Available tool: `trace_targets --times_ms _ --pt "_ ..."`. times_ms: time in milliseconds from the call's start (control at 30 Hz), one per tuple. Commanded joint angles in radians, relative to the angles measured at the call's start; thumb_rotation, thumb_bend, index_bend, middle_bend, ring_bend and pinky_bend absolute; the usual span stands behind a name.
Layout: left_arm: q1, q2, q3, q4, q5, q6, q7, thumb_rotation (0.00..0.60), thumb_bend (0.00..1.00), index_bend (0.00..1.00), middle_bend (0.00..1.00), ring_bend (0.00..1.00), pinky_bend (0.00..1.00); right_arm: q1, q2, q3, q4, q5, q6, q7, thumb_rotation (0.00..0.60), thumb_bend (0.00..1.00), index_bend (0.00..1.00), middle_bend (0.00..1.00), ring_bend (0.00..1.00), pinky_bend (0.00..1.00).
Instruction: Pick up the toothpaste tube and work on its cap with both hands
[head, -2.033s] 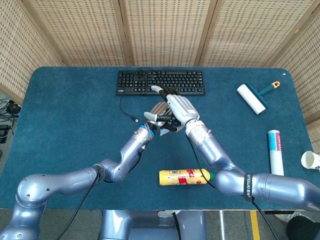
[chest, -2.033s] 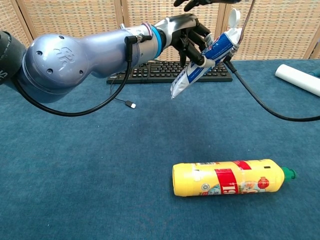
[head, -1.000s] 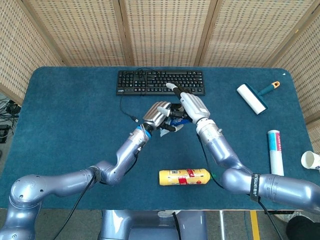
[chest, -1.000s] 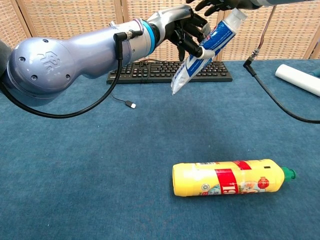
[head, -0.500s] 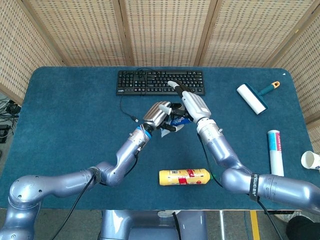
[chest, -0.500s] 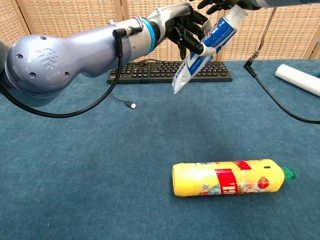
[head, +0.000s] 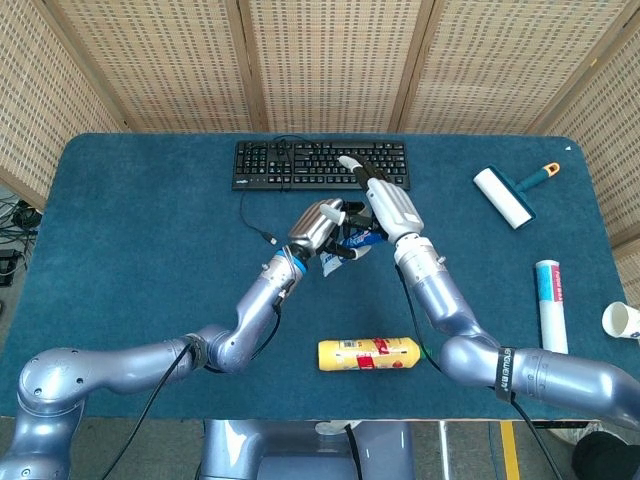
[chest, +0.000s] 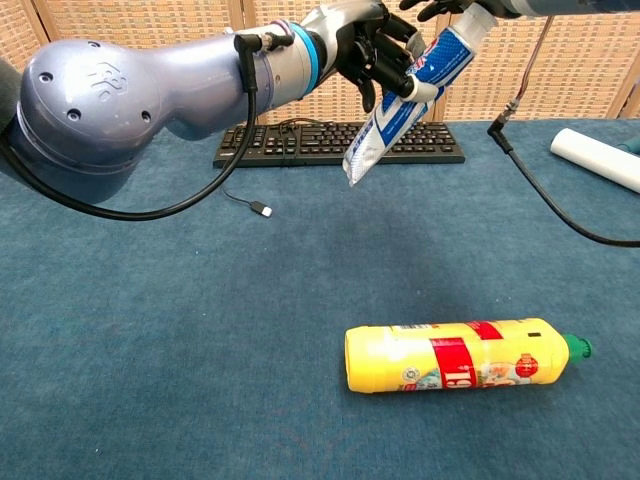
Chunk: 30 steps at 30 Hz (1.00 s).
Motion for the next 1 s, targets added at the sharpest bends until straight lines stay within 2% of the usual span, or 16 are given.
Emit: trace_targets --times_ms 33,367,500,767,900,1000 --pt "-0.003 0.003 -0.002 -0.002 -0.008 0.000 0.005 0.600 0.61 0.80 0.59 0.61 0.66 0.001 0.000 -0.003 0.000 0.005 -0.001 -0.008 0.000 0.00 0.00 0.00 0.00 0.00" --pt "-0.002 0.008 0.000 -0.006 -0.011 0.006 0.005 0.600 0.61 0.80 0.59 0.61 0.66 -0.002 0.002 0.004 -0.001 0.012 0.005 -0.016 0.000 0.00 0.00 0.00 0.00 0.00" --pt "0.009 0.023 0.021 0.001 0.000 0.002 0.016 0.600 0.61 0.80 0.59 0.61 0.66 -0.012 0.025 0.020 -0.007 0.011 0.014 -0.011 0.000 0.00 0.00 0.00 0.00 0.00" --pt "0.072 0.109 0.099 0.009 0.091 -0.013 0.012 0.600 0.61 0.80 0.59 0.61 0.66 -0.076 0.132 0.050 -0.022 -0.003 0.022 0.027 0.000 0.00 0.00 0.00 0.00 0.00" --pt "0.111 0.160 0.164 0.021 0.169 -0.015 0.021 0.600 0.61 0.80 0.59 0.61 0.66 -0.122 0.178 0.032 -0.019 -0.030 0.022 0.037 0.000 0.00 0.00 0.00 0.00 0.00" --pt "0.142 0.192 0.235 0.046 0.245 -0.010 0.045 0.600 0.61 0.80 0.59 0.61 0.66 -0.166 0.203 0.000 -0.014 -0.071 0.026 0.039 0.000 0.00 0.00 0.00 0.00 0.00"
